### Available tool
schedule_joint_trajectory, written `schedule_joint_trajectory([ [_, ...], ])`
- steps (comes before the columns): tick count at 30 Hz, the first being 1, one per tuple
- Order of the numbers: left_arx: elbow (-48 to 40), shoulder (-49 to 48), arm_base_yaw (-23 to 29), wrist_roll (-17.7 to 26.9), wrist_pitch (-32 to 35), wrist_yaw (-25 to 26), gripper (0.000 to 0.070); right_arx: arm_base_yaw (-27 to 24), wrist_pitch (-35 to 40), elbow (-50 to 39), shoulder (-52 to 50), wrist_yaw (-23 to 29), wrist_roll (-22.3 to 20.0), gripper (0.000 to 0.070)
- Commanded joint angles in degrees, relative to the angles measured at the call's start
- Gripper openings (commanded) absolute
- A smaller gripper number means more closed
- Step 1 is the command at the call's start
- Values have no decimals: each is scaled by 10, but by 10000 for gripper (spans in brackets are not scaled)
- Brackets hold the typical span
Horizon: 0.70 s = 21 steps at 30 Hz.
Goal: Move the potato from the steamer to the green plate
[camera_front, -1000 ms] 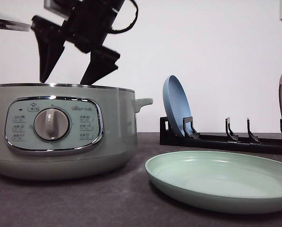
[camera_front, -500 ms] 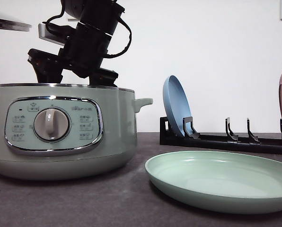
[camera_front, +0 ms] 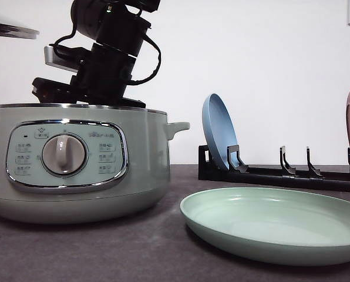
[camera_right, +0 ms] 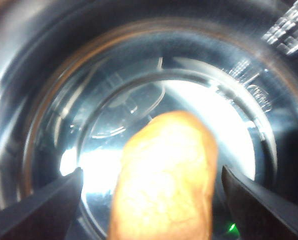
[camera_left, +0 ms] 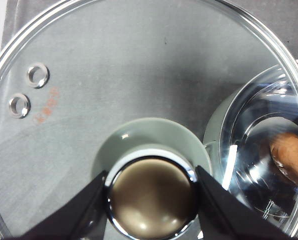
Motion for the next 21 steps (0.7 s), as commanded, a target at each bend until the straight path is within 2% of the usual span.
schedule_joint_trajectory([
  [1,19,-1,1,3,18,0,0,7,2,15,14,1,-4,536],
  [5,19,-1,1,3,18,0,0,6,-3,15,14,3,-4,386],
  [10,19,-1,1,3,18,0,0,5,-21,15,14,3,-4,348],
  [17,19,-1,1,3,18,0,0,5,-21,15,13,3,-4,180],
  [21,19,-1,1,3,18,1,0,2,-22,17,2,2,-4,171],
])
